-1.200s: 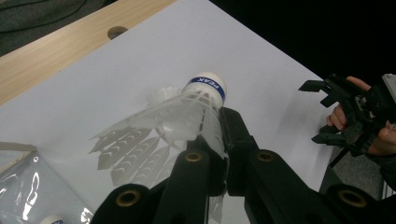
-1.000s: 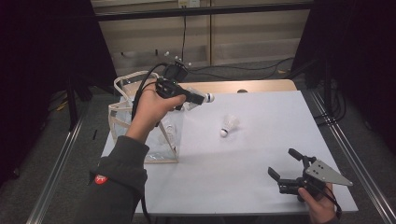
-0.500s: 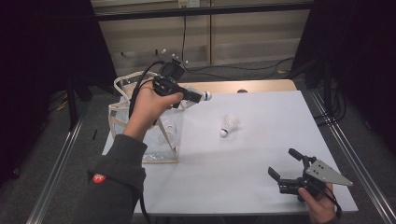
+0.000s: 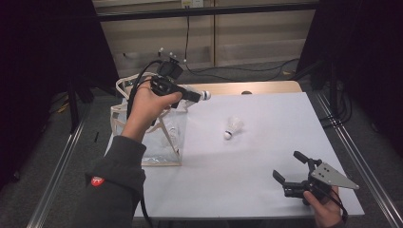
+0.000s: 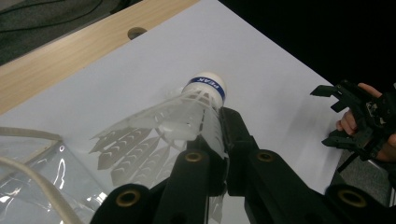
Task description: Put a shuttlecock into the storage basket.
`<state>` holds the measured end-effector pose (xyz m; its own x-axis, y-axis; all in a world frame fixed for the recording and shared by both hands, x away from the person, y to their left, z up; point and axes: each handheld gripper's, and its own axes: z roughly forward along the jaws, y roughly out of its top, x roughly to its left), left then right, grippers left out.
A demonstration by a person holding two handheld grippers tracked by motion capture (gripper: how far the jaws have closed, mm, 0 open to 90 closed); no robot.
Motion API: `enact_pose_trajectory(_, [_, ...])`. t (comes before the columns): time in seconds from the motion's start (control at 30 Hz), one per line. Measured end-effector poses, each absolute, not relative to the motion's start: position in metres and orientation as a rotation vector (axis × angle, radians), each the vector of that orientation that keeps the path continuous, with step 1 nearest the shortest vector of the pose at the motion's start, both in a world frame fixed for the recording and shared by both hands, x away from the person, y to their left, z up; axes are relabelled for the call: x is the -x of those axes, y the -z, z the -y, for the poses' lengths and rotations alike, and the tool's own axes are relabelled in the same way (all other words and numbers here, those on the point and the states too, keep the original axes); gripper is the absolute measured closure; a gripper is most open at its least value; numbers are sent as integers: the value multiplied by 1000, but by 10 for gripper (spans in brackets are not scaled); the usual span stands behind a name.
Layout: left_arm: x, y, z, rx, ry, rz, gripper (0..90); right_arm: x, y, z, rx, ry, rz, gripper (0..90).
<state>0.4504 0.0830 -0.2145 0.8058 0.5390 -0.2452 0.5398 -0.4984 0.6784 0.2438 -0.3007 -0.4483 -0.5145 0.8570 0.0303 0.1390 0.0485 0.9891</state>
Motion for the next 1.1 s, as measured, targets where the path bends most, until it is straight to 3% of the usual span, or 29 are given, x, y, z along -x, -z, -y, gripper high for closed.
enact_pose_trajectory(1.1, [-454,205,-99,-2184,-29,-833,892,-244,448,300,-1002,-1517,-1724,11])
